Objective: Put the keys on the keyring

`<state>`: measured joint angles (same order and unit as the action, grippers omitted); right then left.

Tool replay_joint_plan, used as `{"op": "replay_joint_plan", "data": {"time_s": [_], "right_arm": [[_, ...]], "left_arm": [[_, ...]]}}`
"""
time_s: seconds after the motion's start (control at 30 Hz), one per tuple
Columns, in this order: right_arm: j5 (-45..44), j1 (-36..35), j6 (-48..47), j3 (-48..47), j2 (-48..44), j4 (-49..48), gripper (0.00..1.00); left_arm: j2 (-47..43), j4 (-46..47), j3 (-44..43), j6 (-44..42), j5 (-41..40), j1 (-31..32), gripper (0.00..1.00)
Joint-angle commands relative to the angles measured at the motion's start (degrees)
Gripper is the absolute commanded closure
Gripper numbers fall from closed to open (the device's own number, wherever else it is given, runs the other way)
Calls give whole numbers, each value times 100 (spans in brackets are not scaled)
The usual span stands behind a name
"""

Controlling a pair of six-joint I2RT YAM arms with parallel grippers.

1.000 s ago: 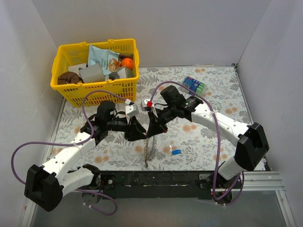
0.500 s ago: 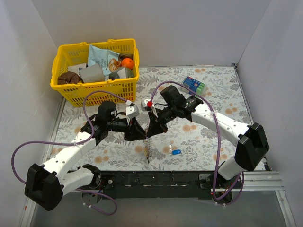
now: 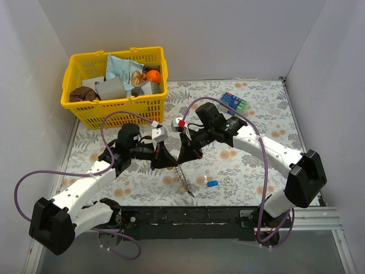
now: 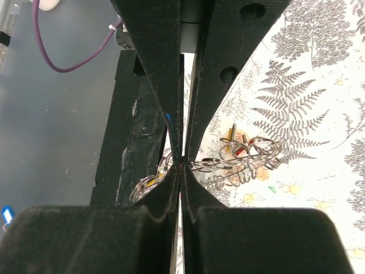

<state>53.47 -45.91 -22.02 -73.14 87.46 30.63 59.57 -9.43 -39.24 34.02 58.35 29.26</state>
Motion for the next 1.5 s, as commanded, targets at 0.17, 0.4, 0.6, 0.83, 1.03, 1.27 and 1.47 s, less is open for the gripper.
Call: {"op": "replay_joint_plan", "data": {"time_s": [0.17, 0.4, 0.6, 0.83, 1.03, 1.27, 1.47], "right_arm": [[-2098, 29, 1568, 880, -1406, -2339, 45], [-3579, 363, 2289, 1733, -2417, -2660, 16], [-4186, 451, 2588, 2216, -2559, -1588, 14], [-4759, 443, 3316, 2937, -2840, -629, 20], [-4951, -118, 4205, 3253, -2428, -356, 31], [-5321, -735, 4874, 3307, -1821, -444, 40], [-5321, -744, 4944, 3368, -1399, -751, 51]], "left_arm": [[-586, 1285, 496, 1000, -570, 63, 100], [-1236, 2120, 1058, 1545, -1070, 80, 100], [-1869, 2876, 1656, 1819, -1844, 89, 100], [-2459, 2483, 1657, 1599, -2635, 89, 100], [-2512, 2016, 1367, 1292, -2749, 80, 100], [-2503, 2024, 1375, 1265, -2627, 89, 100], [-2529, 2059, 1384, 1265, -2574, 80, 100]]}}
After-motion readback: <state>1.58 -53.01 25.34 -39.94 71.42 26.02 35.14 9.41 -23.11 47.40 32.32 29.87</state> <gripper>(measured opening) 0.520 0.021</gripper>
